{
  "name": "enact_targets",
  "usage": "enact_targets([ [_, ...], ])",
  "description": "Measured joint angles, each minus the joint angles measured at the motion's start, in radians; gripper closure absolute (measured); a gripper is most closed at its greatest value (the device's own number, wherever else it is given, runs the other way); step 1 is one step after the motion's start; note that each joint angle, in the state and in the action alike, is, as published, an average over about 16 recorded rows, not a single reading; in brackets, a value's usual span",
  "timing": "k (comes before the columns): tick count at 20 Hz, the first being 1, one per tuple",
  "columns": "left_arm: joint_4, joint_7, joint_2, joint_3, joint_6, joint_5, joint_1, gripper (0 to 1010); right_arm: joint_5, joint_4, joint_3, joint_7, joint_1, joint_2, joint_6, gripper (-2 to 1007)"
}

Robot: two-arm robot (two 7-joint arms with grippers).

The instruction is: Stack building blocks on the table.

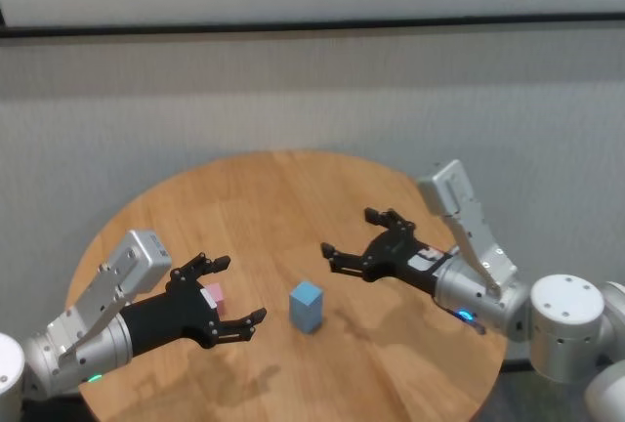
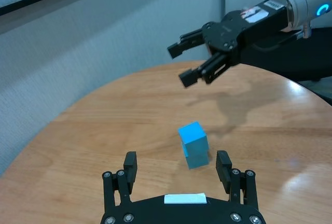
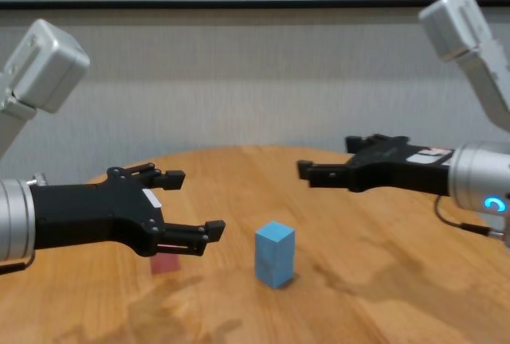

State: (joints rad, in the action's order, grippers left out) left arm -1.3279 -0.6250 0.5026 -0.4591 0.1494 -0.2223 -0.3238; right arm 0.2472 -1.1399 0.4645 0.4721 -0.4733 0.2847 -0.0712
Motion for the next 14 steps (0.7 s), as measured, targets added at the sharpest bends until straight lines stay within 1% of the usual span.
enact_targets([
  [3, 0.000, 0.000, 0.000, 0.000, 0.000, 0.000, 0.000, 10, 0.006, -0.011, -0.020, -0.015, 0.014, 0.010, 0.003, 1],
  [6, 0.000, 0.000, 0.000, 0.000, 0.000, 0.000, 0.000, 10, 0.007, -0.013, -0.033, -0.027, 0.025, 0.017, 0.006, 1],
  [10, 0.000, 0.001, 0.000, 0.000, 0.000, 0.000, 0.000, 10, 0.002, -0.009, -0.044, -0.038, 0.037, 0.022, 0.009, 1],
  [14, -0.003, 0.009, 0.004, 0.002, -0.003, 0.002, 0.002, 10, -0.004, -0.005, -0.049, -0.045, 0.044, 0.024, 0.012, 1],
])
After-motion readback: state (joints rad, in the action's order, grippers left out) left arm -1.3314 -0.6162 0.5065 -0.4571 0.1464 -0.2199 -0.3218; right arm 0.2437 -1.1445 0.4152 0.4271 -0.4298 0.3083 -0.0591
